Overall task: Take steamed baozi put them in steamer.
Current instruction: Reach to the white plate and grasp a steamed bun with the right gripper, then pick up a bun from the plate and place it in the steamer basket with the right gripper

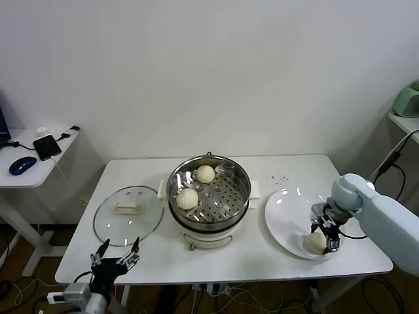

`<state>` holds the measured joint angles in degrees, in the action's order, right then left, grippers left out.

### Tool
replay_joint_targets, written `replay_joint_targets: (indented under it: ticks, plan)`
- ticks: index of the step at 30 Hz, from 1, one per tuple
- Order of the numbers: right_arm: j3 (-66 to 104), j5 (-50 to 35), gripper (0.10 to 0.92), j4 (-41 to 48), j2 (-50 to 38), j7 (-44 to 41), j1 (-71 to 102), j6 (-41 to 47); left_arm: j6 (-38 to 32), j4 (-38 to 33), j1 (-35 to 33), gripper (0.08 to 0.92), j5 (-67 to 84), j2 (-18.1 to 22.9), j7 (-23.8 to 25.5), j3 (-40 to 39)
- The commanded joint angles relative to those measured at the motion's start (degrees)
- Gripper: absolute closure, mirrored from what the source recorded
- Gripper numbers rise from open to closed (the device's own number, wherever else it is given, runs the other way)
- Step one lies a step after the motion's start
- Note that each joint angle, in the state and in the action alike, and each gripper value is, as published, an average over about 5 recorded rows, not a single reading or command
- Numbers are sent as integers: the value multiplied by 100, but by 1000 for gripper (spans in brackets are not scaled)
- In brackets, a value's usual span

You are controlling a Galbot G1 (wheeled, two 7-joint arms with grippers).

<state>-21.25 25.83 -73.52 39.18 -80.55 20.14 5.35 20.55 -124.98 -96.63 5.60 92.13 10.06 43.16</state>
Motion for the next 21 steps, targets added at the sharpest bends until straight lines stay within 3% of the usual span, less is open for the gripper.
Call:
replay_joint_targets:
  ticks: [1,10,17,21]
  plan:
    - [27,16,363,60,25,-16,2,4,7,4,11,177,-1,4,-3,4]
    - [-205,-316,531,8,-84,-47,-503,116,3,12,54,177,7,10,-8,17]
    - [-1435,-1276,542,-1,-70,-94,-2442,448,-20,-15,81,177,43,11,-10,34]
    - [-2515,-2067,542,269,394,-132,-4065,620,-12,-11,169,177,110,6,-4,137]
